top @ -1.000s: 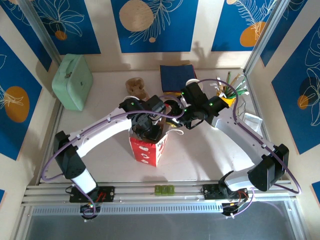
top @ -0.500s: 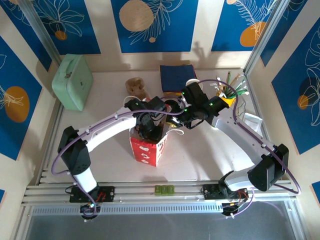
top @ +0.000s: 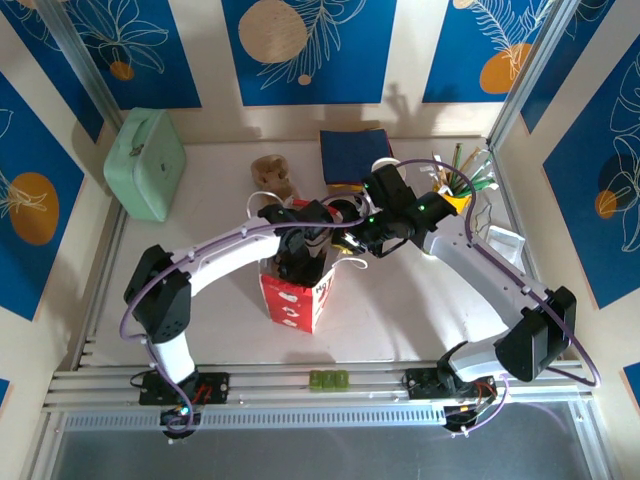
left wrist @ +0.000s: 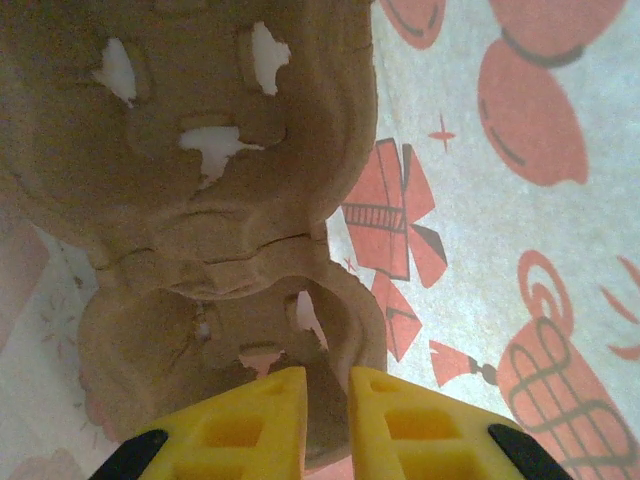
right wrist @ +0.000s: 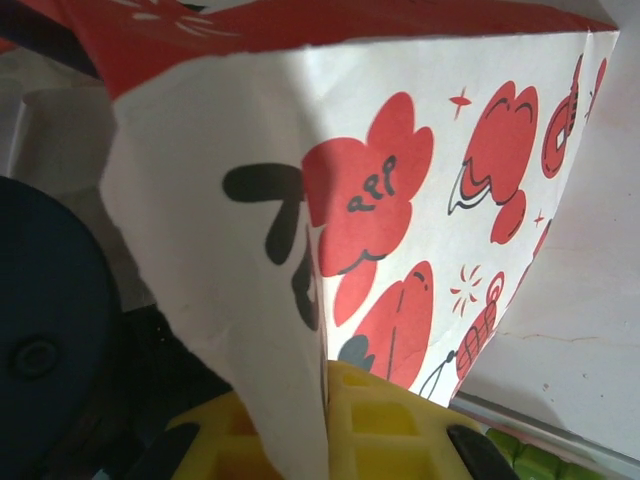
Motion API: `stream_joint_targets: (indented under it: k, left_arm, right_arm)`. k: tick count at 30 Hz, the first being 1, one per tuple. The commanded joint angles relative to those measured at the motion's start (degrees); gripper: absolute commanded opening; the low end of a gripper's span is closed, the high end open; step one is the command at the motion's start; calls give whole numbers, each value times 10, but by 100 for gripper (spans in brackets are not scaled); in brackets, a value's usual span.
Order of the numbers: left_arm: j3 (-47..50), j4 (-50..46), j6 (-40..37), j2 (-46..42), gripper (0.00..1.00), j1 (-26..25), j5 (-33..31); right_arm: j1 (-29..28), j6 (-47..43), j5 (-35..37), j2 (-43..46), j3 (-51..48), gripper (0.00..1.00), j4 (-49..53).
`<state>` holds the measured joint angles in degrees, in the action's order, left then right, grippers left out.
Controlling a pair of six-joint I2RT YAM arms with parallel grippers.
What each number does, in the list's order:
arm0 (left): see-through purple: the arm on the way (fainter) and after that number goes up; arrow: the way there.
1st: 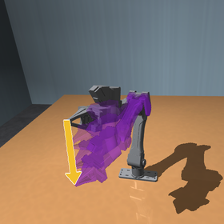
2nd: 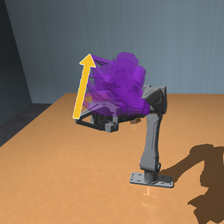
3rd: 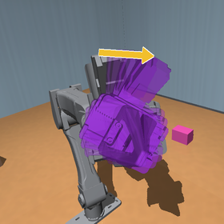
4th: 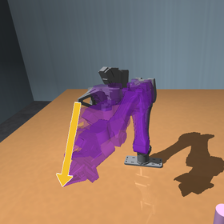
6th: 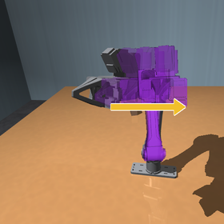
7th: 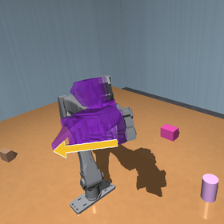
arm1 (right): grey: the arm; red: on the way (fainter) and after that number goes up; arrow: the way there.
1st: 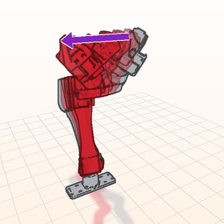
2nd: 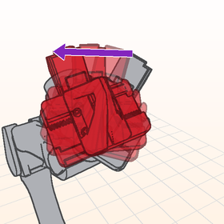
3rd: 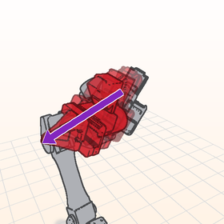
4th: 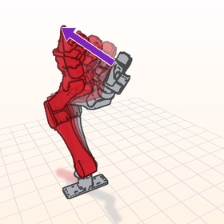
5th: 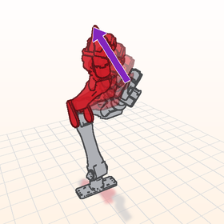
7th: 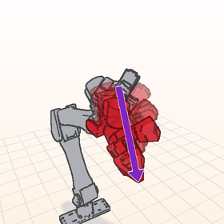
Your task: Pack the takeout coffee
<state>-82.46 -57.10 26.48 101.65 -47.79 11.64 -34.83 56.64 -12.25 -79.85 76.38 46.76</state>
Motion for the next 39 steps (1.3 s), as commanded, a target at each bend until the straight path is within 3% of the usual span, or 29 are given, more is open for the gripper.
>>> stream_joint_targets:
  k: [1, 39]
  left_arm:
    - [17, -5, -6, 23, 18, 8, 21]
    - [50, 25, 1, 71, 17, 8, 40]
  right_arm:
    - [1, -4, -9, -9, 12, 0, 15]
    - [5, -41, -18, -54, 106, 0, 80]
